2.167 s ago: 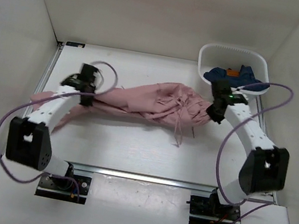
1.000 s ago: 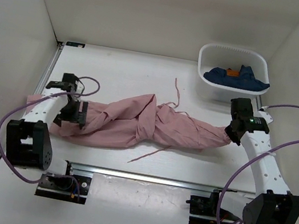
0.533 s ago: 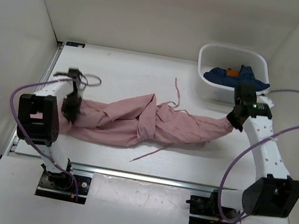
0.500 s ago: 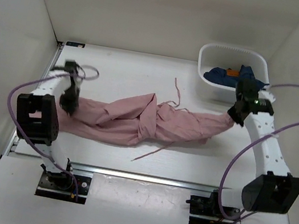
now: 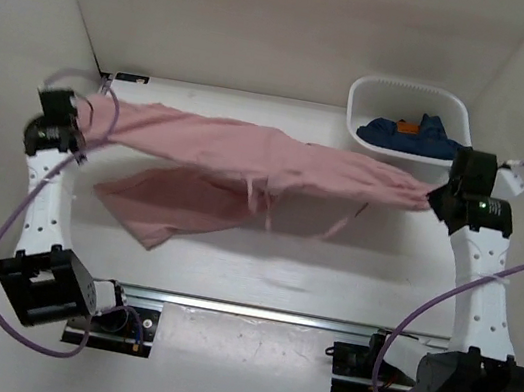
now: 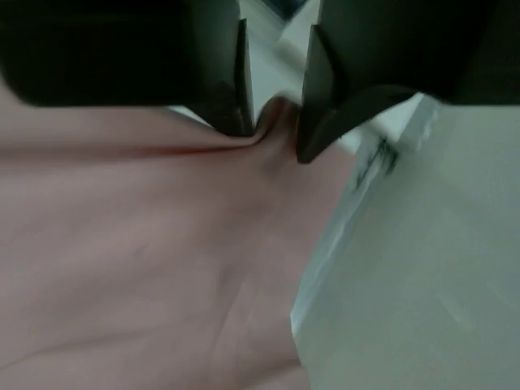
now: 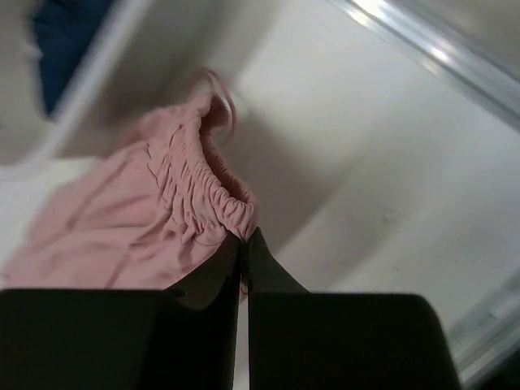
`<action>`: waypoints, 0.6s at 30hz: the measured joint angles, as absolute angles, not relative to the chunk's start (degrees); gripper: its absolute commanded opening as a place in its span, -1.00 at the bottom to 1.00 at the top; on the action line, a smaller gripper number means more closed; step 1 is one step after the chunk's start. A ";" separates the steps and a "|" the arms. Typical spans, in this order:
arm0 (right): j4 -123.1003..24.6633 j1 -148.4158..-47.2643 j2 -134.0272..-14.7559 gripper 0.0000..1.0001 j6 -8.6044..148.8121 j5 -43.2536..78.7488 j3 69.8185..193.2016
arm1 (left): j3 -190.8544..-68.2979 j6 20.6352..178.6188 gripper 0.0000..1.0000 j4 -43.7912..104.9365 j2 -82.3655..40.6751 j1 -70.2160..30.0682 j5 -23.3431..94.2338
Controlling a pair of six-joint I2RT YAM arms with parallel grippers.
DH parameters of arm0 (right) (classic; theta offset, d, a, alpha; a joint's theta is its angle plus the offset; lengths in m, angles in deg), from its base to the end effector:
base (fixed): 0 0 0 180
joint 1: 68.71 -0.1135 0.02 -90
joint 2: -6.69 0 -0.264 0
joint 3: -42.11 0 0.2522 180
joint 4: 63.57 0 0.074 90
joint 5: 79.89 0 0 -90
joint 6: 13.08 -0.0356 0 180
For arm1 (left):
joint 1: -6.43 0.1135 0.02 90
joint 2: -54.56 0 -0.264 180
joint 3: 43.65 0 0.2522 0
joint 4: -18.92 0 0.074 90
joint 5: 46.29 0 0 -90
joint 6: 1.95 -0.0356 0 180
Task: Fold and stack the trousers
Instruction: Flatten the trousers out
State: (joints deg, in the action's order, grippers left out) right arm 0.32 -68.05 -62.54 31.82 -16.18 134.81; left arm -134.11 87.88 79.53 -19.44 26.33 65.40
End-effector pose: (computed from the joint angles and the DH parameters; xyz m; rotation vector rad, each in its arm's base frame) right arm 0.2382 -0.0185 0.3921 1.0642 1.9170 -0.0905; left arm 0.2456 0.1029 0.3641 -0.5895 2.2797 0.6157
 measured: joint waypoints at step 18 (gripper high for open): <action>2.17 -65.03 -61.21 -1.00 28.06 -16.55 110.33 | -120.39 87.97 0.97 90.08 -25.14 37.08 63.76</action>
State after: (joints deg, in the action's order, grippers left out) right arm 2.17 -65.03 -61.21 28.06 -16.55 110.33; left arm -120.39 87.97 90.08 -25.14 37.08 63.76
